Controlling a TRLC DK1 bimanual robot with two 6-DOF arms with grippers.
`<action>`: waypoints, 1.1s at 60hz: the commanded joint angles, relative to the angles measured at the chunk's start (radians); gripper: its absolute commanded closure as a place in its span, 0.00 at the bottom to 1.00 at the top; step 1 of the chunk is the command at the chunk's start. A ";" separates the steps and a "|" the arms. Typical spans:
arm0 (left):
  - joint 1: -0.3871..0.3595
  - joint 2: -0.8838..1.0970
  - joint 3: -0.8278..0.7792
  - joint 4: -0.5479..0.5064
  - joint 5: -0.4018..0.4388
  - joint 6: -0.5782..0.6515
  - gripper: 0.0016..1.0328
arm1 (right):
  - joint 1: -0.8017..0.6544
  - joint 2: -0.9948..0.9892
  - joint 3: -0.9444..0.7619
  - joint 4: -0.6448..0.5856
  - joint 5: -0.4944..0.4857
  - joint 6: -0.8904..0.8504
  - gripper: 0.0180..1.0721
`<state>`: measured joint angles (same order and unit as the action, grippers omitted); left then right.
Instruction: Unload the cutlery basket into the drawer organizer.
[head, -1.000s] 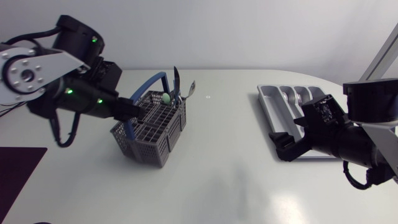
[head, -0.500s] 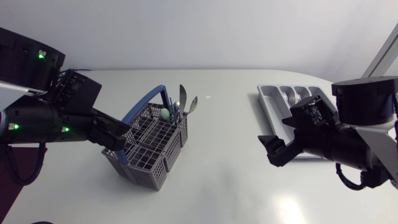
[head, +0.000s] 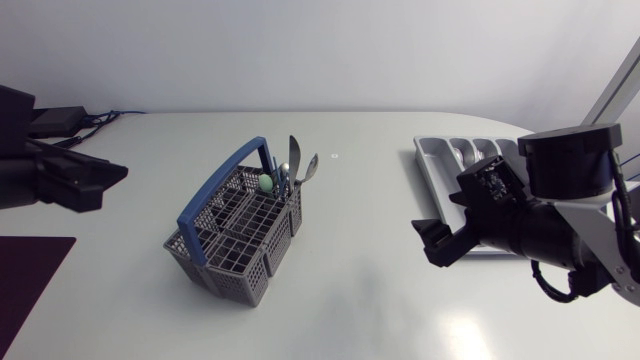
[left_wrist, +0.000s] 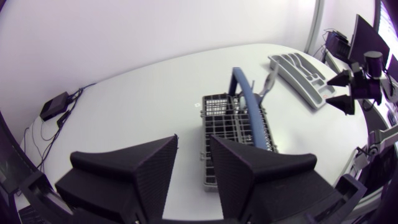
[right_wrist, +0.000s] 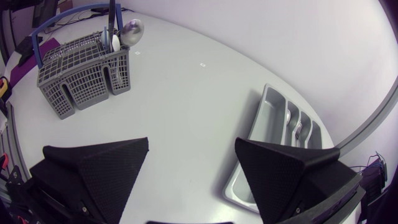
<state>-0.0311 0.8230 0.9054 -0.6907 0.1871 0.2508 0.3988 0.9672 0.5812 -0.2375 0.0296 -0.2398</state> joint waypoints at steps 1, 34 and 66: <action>0.077 0.131 -0.062 0.077 0.034 0.048 0.65 | 0.015 0.018 0.023 0.014 0.007 0.000 0.05; 0.017 0.826 0.236 0.333 0.244 -0.110 0.86 | 0.025 0.022 0.003 0.014 0.009 0.005 0.05; -0.205 1.108 0.521 0.234 0.255 -0.125 0.86 | -0.011 0.008 -0.018 0.009 0.006 -0.019 0.05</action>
<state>-0.1898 1.8896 1.3766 -0.4347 0.4187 0.1532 0.3965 0.9768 0.5816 -0.2321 0.0299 -0.2405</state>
